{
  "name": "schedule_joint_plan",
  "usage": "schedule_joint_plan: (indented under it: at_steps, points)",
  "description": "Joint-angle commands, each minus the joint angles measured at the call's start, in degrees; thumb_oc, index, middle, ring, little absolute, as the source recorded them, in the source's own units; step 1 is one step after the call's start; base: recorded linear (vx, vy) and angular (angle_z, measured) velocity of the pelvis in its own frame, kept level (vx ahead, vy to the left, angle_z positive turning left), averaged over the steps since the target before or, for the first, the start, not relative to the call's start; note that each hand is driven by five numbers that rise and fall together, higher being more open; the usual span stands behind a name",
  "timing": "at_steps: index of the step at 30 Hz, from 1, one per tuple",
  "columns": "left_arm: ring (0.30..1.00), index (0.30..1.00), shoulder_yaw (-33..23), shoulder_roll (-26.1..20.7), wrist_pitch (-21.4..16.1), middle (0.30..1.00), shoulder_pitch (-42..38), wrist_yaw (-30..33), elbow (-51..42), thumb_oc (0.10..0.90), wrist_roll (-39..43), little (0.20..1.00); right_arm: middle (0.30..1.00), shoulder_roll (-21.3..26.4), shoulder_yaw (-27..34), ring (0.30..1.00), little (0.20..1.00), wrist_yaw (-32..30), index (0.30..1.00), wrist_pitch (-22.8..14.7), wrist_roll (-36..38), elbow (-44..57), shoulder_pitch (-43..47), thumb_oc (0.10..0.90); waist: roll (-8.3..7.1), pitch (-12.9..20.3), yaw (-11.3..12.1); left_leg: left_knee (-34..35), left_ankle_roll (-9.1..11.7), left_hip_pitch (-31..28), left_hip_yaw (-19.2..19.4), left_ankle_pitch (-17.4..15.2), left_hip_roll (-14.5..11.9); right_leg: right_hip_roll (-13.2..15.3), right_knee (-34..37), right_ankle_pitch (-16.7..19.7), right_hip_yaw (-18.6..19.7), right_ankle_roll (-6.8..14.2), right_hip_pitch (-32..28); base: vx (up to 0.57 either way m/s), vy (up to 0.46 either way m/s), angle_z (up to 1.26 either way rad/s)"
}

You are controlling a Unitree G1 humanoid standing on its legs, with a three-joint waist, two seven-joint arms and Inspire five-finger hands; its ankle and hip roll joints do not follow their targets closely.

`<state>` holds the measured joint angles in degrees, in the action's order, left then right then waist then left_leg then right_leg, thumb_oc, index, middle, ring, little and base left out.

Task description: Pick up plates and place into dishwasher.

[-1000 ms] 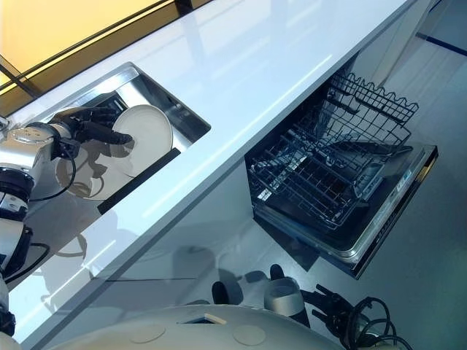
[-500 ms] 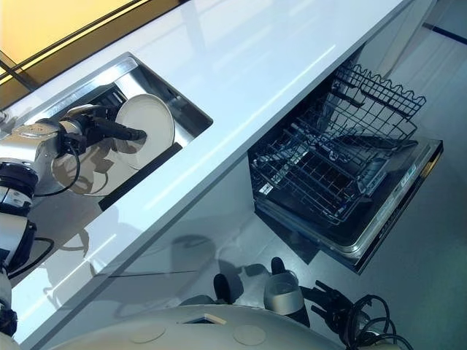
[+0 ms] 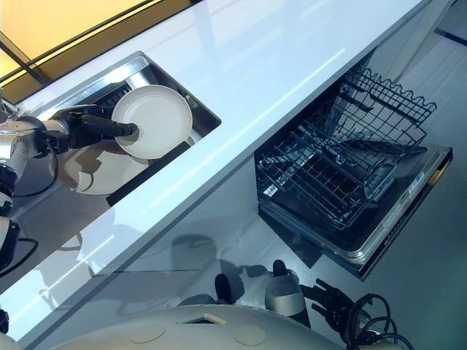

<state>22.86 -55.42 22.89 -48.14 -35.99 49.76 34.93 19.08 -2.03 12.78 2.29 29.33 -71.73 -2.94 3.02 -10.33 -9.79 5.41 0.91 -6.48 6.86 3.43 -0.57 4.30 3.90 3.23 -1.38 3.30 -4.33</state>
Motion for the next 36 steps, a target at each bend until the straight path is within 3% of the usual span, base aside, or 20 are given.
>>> schedule_joint_plan:
  at_steps: [1,11,14,16,18,21,23,25,27,28,30,33,35,36]
  points:
    - [0.3,0.3,-0.1,-0.1,-5.6,0.3,-8.1,-0.2,-4.4,0.1,5.1,0.2,0.9,2.2,1.1,0.9,0.9,1.2,0.9,-2.4,2.6,0.3,1.4,0.8,2.53,2.6,-0.8,-0.4,-4.6,0.6,1.0,-5.4,5.5,-3.3,-4.7,-1.1,1.9,3.9,4.7,-0.05,-0.024,0.02]
    - [0.3,0.3,-0.7,-1.0,-9.8,0.3,-10.4,5.8,-5.1,0.1,5.1,0.2,0.9,1.5,0.5,0.9,0.9,2.7,0.9,-4.8,9.3,3.2,2.6,0.8,2.27,4.3,-0.2,-0.4,-4.1,-0.1,0.2,-5.6,5.0,-3.9,-4.0,-1.8,1.4,3.1,3.0,-0.04,-0.023,0.02]
    - [0.3,0.3,-2.6,-1.6,-12.7,0.3,-10.3,11.0,-6.6,0.1,3.8,0.2,0.9,1.1,-0.1,0.9,0.9,2.4,0.9,-7.4,9.5,9.5,2.5,0.8,2.08,4.6,-0.2,-0.4,-3.9,-0.4,0.3,-5.7,4.7,-4.0,-3.6,-1.9,1.2,2.9,2.6,-0.06,-0.036,0.0]
    - [0.3,0.3,-4.4,-2.9,-14.7,0.3,-10.2,14.8,-8.1,0.1,3.2,0.2,0.9,1.0,-2.7,0.9,0.9,0.4,0.9,-8.2,7.5,19.0,1.6,0.8,1.82,4.7,-0.3,-0.4,-3.8,-0.4,0.3,-5.6,4.6,-4.2,-3.3,-1.9,1.4,2.7,2.3,-0.07,-0.046,-0.02]
    - [0.3,0.3,-6.9,-4.8,-17.4,0.3,-9.2,20.2,-9.8,0.1,2.8,0.2,0.9,0.5,-5.2,0.9,0.9,2.1,0.9,-6.0,11.6,31.8,-0.4,0.8,1.42,4.7,-0.8,-0.4,-3.7,-0.3,0.4,-5.6,4.4,-4.4,-3.1,-2.1,1.6,2.5,2.3,-0.09,-0.054,-0.02]
    - [0.3,0.3,-10.5,-6.5,-22.5,0.3,-6.6,25.6,-10.5,0.1,0.6,0.2,0.9,-0.4,-6.8,0.9,0.9,11.6,0.9,-1.4,17.9,43.5,-3.0,0.8,0.84,4.7,-1.2,-0.4,-3.7,-0.2,0.6,-5.7,4.2,-4.6,-3.1,-2.3,1.7,2.2,2.3,-0.08,-0.053,-0.03]
    - [0.3,0.3,-13.3,-7.7,-27.7,0.3,-4.7,29.5,-10.4,0.1,-0.7,0.2,0.9,-0.6,-8.2,0.9,0.9,21.1,0.9,2.0,22.2,50.7,-4.5,0.8,0.23,4.9,-1.2,-0.4,-3.6,-0.1,0.7,-5.6,4.0,-4.7,-3.0,-2.6,1.7,2.2,2.2,-0.09,-0.078,-0.04]
    - [0.3,0.3,-14.0,-8.5,-33.5,0.3,-3.6,33.7,-10.1,0.1,-4.2,0.2,0.9,2.0,-8.6,0.9,0.9,26.9,0.9,5.2,28.0,57.7,-4.5,0.8,-0.25,5.2,-1.3,-0.4,-3.3,0.1,1.0,-5.5,3.8,-4.8,-2.8,-2.6,1.6,2.3,2.3,-0.07,-0.072,-0.05]
    - [0.3,0.3,-14.0,-9.3,-37.6,0.3,-3.3,37.6,-10.6,0.1,-7.5,0.2,0.9,4.5,-7.0,0.9,0.9,30.7,0.9,8.3,32.4,62.5,-3.9,0.8,-0.64,5.5,-1.3,-0.4,-3.0,0.3,1.3,-5.3,3.5,-4.8,-2.8,-2.5,1.6,2.4,2.5,-0.05,-0.059,-0.03]
    - [0.3,0.3,-14.2,-9.6,-39.9,0.3,-2.8,39.2,-11.0,0.1,-9.2,0.2,0.9,5.8,-5.8,0.9,0.9,31.6,0.9,8.1,33.0,64.6,-3.5,0.8,-0.84,5.7,-1.2,-0.4,-2.8,0.3,1.5,-5.3,3.4,-4.8,-2.7,-2.4,1.5,2.5,2.5,-0.04,-0.055,-0.01]
    - [0.3,0.3,-14.9,-10.2,-42.0,0.3,-1.9,42.1,-13.7,0.1,-10.8,0.2,0.9,9.2,-1.9,0.9,0.9,30.1,0.9,10.7,36.7,69.2,-1.9,0.8,-1.17,6.0,-1.3,-0.4,-2.6,0.3,1.9,-5.3,3.2,-4.7,-2.5,-2.3,1.5,2.4,2.6,-0.02,-0.036,0.03]
    - [0.3,0.3,-18.3,-9.5,-43.9,0.3,2.2,46.5,-19.7,0.1,-15.5,0.2,0.9,12.1,4.7,0.9,0.9,25.1,0.9,7.2,38.3,73.4,-0.4,0.8,-1.44,6.4,-1.6,-0.4,-2.4,0.2,2.4,-5.5,2.9,-4.9,-2.5,-2.3,1.8,2.2,2.6,-0.01,-0.011,0.03]
    - [0.3,0.3,-21.1,-9.0,-44.1,0.3,5.6,48.5,-24.8,0.1,-17.7,0.2,0.9,13.2,9.8,0.9,0.9,16.4,0.9,0.2,38.3,76.7,0.8,0.8,-1.5,6.6,-2.1,-0.4,-2.4,0.0,3.1,-5.6,2.8,-5.0,-2.5,-2.3,2.1,2.1,2.7,0.0,0.0,0.0]
    - [0.3,0.3,-23.0,-8.4,-44.4,0.3,7.7,48.8,-27.1,0.1,-18.6,0.2,0.9,12.6,11.9,0.9,0.9,11.2,0.9,-5.1,35.6,78.2,1.2,0.8,-1.39,6.7,-2.2,-0.4,-2.4,-0.1,3.4,-5.7,2.8,-5.1,-2.6,-2.3,2.2,2.0,2.7,0.0,0.0,0.0]
